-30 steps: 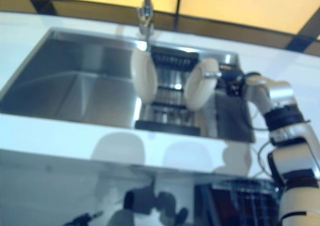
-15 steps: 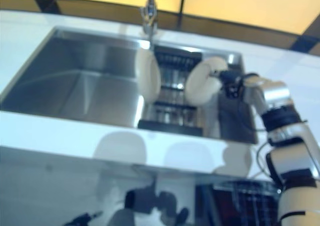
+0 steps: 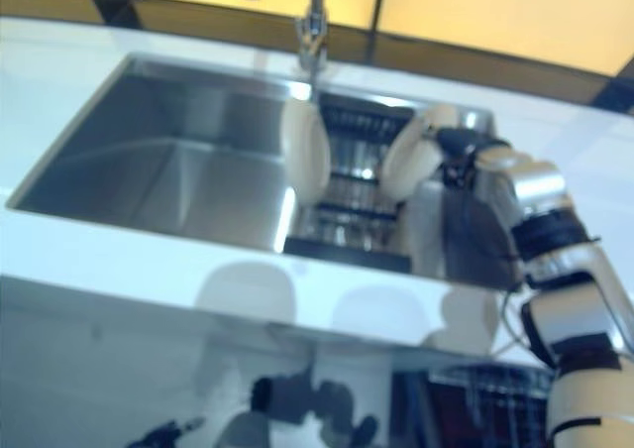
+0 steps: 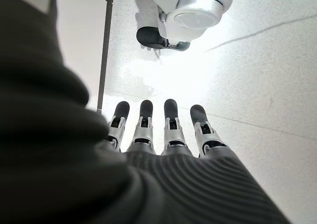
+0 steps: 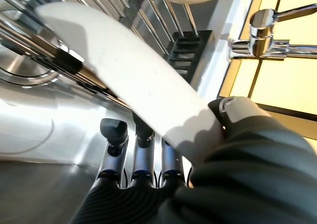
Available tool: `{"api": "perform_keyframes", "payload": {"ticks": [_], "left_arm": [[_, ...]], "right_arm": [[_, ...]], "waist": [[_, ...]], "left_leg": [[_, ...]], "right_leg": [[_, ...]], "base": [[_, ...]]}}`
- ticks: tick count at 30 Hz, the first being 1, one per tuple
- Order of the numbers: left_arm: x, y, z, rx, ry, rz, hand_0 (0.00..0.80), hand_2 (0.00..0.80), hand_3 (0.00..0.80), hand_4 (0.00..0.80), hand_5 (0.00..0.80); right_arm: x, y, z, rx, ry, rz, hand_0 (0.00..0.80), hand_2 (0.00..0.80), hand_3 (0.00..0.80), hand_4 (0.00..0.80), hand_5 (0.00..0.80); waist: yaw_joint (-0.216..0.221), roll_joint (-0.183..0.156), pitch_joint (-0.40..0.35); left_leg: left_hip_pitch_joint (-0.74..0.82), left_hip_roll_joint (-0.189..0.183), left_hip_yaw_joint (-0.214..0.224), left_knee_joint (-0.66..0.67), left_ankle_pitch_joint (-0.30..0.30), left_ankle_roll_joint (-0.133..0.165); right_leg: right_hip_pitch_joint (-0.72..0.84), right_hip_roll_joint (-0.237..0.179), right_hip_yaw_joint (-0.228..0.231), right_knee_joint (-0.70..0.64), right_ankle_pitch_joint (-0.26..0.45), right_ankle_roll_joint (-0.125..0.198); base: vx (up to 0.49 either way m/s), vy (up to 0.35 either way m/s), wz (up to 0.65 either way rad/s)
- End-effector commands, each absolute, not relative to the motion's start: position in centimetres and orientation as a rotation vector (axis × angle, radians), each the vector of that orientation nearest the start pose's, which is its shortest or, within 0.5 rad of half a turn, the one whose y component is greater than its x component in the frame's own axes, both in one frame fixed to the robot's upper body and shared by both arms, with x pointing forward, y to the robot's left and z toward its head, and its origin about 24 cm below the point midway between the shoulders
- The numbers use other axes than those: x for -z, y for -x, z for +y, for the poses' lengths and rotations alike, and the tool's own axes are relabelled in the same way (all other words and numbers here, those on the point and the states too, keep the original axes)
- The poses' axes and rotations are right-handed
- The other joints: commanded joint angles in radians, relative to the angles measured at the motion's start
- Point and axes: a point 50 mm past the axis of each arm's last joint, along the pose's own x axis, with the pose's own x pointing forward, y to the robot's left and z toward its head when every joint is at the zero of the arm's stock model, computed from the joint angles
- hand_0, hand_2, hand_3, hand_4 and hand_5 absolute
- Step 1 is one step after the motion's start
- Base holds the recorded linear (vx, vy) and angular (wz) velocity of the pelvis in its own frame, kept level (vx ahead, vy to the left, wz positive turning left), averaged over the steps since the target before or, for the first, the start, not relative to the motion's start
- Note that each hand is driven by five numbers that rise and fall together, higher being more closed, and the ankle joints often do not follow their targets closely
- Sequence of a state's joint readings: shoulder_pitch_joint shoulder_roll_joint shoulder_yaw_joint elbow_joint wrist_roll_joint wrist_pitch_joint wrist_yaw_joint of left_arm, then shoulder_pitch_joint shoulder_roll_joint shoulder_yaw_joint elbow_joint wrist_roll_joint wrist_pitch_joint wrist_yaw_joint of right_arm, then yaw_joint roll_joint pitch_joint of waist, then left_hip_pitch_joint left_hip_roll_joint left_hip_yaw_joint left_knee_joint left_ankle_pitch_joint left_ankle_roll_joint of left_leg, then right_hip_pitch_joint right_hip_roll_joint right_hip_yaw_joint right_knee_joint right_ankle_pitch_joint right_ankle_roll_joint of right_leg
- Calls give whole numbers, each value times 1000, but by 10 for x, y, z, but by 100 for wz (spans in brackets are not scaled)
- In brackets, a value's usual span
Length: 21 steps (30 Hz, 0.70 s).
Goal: Take plates into dishwasher
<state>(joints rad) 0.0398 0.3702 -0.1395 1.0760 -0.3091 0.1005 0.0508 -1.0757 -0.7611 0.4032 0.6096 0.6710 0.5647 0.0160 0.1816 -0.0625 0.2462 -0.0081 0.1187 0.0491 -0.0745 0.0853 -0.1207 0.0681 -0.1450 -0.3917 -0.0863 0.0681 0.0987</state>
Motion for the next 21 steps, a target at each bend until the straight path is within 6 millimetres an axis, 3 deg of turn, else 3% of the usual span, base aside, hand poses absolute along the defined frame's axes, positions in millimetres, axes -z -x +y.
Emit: {"api": "perform_keyframes", "payload": {"ticks": [1, 7, 17, 21], "left_arm": [[143, -90, 284, -263, -241, 1224, 0, 0, 0, 0, 0], [143, -85, 289, -259, -277, 1243, 0, 0, 0, 0, 0], [143, -87, 289, -251, -285, 1258, 0, 0, 0, 0, 0], [143, -90, 290, -244, -292, 1259, 0, 0, 0, 0, 0]], "right_arm": [[-284, -389, -246, 70, 343, 30, 800, 800, 800, 800, 800], [-309, -382, -257, 136, 370, -35, 800, 800, 800, 800, 800], [-329, -372, -274, 183, 384, -66, 800, 800, 800, 800, 800], [-336, -366, -283, 216, 487, -69, 800, 800, 800, 800, 800]], "waist": [[5, -38, -58], [-17, -56, -95], [-71, -57, -151], [-92, -58, -164]], "left_leg": [[10, 10, 51, -13, -17, 5], [44, 18, 80, -13, -33, 7], [97, 25, 139, -13, -53, 10], [110, 25, 159, -13, -61, 12]], "right_leg": [[39, -56, -3, 4, -18, 59], [47, -50, 16, -1, -16, 63], [45, -48, 58, -1, -16, 67], [38, -48, 75, -1, -12, 72]], "base": [[0, 0, 0], [1, -10, -4], [1, -2, -18], [-18, 0, -19]]}}
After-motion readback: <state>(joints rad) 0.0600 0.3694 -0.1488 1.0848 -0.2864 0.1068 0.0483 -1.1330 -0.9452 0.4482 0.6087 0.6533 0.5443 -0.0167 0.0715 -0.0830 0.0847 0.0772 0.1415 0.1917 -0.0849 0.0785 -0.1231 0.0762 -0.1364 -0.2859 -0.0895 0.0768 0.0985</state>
